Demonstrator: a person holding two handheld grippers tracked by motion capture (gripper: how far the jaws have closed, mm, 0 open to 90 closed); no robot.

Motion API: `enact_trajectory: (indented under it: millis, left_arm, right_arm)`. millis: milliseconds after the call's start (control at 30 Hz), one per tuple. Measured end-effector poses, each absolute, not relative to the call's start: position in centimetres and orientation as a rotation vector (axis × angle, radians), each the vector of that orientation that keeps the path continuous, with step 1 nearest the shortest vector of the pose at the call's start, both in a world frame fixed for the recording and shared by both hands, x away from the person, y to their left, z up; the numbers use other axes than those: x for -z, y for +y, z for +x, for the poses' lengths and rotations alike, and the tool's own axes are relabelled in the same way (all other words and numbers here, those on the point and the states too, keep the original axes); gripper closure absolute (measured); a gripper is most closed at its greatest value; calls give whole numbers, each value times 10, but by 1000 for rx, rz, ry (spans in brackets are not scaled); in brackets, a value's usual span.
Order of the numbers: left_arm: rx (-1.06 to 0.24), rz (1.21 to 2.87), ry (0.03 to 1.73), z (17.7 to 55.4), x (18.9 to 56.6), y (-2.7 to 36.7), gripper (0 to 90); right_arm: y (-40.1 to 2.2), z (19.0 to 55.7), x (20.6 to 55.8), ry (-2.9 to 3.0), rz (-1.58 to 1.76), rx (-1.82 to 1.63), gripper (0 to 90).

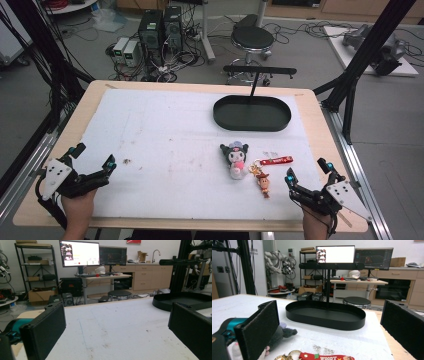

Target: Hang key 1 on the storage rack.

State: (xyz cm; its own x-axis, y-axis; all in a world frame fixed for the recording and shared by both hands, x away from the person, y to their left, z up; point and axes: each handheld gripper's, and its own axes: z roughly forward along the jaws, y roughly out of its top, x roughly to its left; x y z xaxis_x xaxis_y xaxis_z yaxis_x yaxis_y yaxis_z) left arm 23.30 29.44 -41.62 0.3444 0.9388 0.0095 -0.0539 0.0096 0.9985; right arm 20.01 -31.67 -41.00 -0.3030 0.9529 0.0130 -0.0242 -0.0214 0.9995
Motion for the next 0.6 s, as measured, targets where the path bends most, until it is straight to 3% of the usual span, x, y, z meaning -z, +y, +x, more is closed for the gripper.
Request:
enact_trajectory:
  millis: [600]
  left_arm:
    - [-974,1319,908,233,416,294,18]
  right_arm:
    - [-308,198,402,1434,1063,-1450,11]
